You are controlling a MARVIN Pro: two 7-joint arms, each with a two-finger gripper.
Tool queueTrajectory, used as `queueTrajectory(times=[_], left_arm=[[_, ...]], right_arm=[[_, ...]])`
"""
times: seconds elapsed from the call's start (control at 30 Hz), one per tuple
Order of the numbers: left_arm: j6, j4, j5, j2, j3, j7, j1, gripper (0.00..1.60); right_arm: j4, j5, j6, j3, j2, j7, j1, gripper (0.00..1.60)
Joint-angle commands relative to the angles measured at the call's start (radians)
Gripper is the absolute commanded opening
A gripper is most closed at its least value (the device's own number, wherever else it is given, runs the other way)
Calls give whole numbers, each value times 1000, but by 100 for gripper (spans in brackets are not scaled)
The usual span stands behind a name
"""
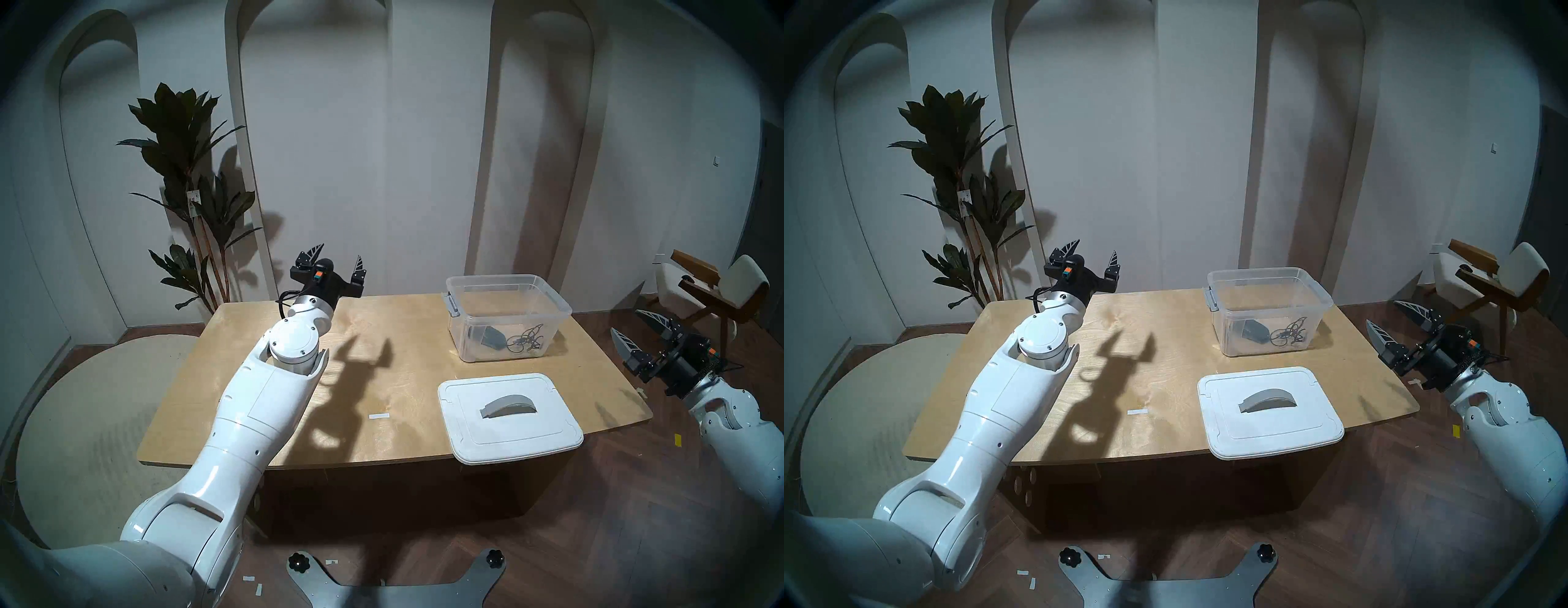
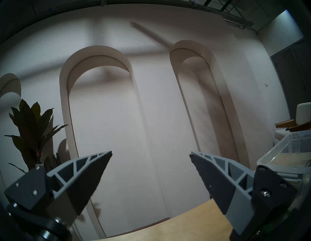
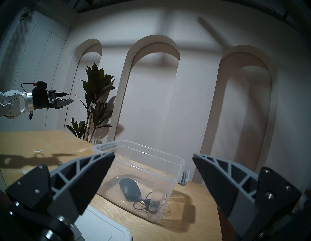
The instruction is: Open a storage container and put mouse inside
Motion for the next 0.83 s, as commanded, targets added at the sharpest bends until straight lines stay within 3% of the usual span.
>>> queueTrajectory(times=[0.0, 0.4, 0.8], left_arm=[[18, -112, -32, 34, -16, -38, 50, 160], [125, -261, -95, 81, -45, -107, 131, 160], [310, -428, -142, 123, -77, -141, 206, 160]], right_arm=[[-4, 2, -7, 14, 6, 2, 5, 160], [-5, 3, -8, 17, 6, 4, 3, 160], [-6, 4, -9, 21, 6, 7, 0, 160]])
